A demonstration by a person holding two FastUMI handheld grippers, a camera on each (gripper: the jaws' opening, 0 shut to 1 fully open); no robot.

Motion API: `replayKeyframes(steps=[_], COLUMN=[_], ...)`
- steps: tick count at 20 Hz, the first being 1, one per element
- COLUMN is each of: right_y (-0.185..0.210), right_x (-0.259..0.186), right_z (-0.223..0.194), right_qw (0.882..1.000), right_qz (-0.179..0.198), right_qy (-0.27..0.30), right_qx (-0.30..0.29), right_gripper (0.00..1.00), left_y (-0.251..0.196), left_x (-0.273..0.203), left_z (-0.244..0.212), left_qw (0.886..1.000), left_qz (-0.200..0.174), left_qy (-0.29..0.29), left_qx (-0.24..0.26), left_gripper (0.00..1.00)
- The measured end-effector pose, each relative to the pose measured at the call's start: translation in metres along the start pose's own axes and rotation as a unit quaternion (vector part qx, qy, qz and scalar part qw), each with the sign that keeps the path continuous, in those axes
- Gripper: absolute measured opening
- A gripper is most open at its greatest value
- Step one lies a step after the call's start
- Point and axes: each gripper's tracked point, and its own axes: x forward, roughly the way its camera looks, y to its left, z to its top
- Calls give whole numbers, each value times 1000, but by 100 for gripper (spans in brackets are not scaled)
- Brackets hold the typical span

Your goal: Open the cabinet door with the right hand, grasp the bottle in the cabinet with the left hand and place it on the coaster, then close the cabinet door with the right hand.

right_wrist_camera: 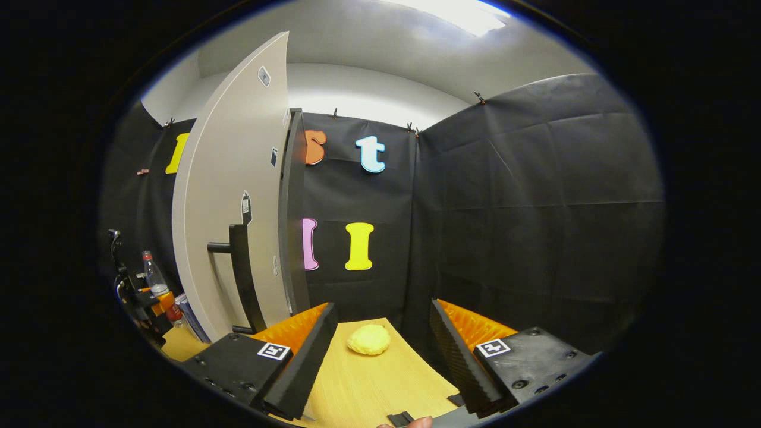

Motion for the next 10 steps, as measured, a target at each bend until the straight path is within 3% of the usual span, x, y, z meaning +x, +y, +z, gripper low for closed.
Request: replayKeyframes(steps=[5,10], right_y=[10,16], right_x=[-6,-14], right_z=[-5,-4], right_qw=[1000,1000], right_qz=[-1,-10], right_qy=[5,4], right_qx=[-4,-15], right_gripper=[98,98], left_y=[13,11], left_x=[-40,-70], left_z=[-48,-124], left_qw=[1000,998], left_qz=[-9,-38], left_qy=[-5,29], left_qx=[-12,42], left_gripper=[75,75])
